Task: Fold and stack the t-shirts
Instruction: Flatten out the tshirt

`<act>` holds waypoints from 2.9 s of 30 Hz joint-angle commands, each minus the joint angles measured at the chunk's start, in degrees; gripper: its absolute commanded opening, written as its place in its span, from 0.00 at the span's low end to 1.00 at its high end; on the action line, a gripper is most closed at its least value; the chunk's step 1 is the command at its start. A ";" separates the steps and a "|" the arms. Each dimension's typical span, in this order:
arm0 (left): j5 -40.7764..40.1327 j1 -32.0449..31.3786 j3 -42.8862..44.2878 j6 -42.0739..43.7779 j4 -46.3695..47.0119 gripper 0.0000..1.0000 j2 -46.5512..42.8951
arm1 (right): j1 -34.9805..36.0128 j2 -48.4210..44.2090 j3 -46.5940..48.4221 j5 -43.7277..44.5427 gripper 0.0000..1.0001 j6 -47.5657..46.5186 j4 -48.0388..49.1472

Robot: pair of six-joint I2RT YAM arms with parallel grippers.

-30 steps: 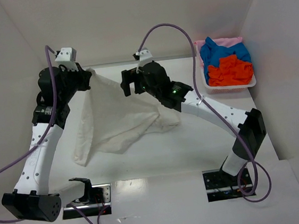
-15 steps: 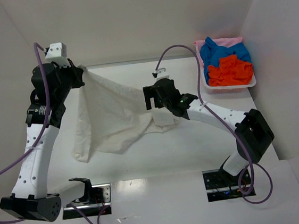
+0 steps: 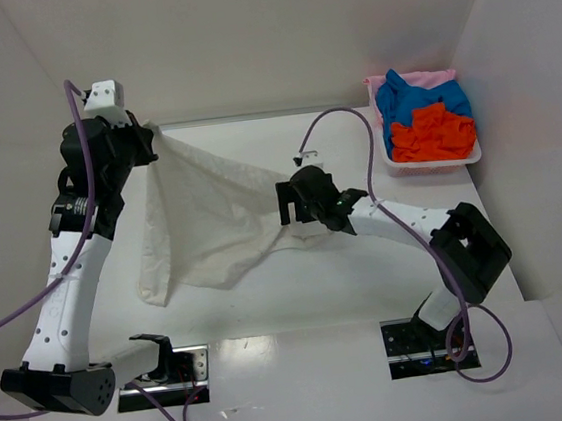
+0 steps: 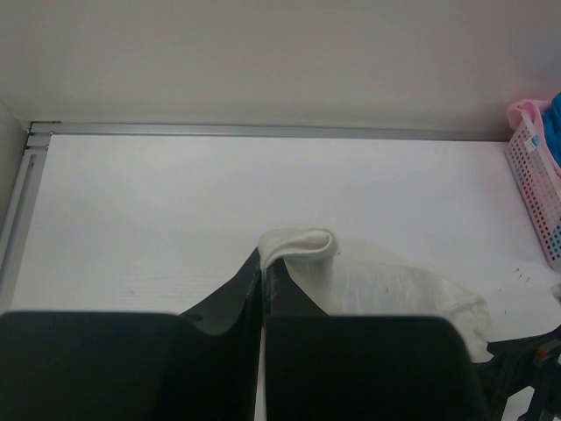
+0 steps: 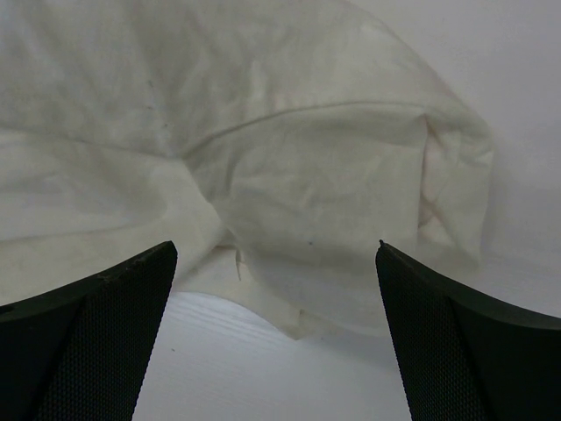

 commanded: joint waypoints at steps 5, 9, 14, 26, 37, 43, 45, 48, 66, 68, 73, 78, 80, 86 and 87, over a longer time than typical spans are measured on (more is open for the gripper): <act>-1.26 0.28 1.52 -0.46 3.63 0.00 -1.20 | 1.42 3.44 -0.28 4.08 1.00 2.91 1.70; -1.26 0.28 1.52 -0.46 3.63 0.00 -1.20 | 1.42 4.85 -0.28 4.09 1.00 2.91 0.39; -1.26 0.28 1.52 0.15 3.63 0.00 -1.20 | 1.42 6.09 -2.29 5.67 1.00 3.97 0.38; -0.65 0.28 1.52 0.16 3.63 0.00 -1.20 | 1.42 6.79 -4.41 8.13 0.88 5.02 0.38; -0.65 0.28 2.05 0.68 3.63 0.00 -1.72 | 0.89 7.85 -5.55 8.13 0.30 5.55 1.61; -0.65 0.28 2.05 0.68 3.63 0.00 -1.72 | 0.89 3.99 -2.30 12.00 0.09 5.03 -0.15; -1.44 0.28 2.66 0.68 3.63 0.00 -1.72 | 0.28 1.17 -0.02 12.52 0.06 4.06 -1.63; -1.96 0.28 3.27 0.68 3.63 0.00 -1.72 | -1.91 -2.33 5.33 12.53 0.01 1.43 -4.97; -6.27 0.81 23.74 -0.98 1.09 0.00 5.04 | -13.79 0.55 61.75 16.92 0.00 -23.36 -12.45; -7.50 0.81 25.51 -0.99 0.38 0.00 5.04 | -14.32 1.17 67.97 16.92 0.00 -24.06 -12.45; -10.39 0.81 28.41 -0.99 -0.84 0.00 2.42 | -14.32 1.17 75.13 15.61 0.00 -24.60 -12.45; -14.53 0.81 29.55 0.86 -1.99 0.00 0.12 | -14.32 -3.66 70.57 15.61 0.00 -25.12 -12.45; -15.24 0.81 29.56 0.86 -3.13 0.00 -1.81 | -14.32 -7.43 66.55 15.61 0.00 -24.42 -12.45; -14.71 0.81 25.87 -0.89 -4.37 0.00 -7.60 | -14.32 -18.93 55.38 13.76 0.00 -21.79 -13.41; -14.71 0.81 23.95 -0.90 -4.37 0.00 -8.66 | -14.32 -20.35 54.05 12.28 0.00 -21.17 -13.42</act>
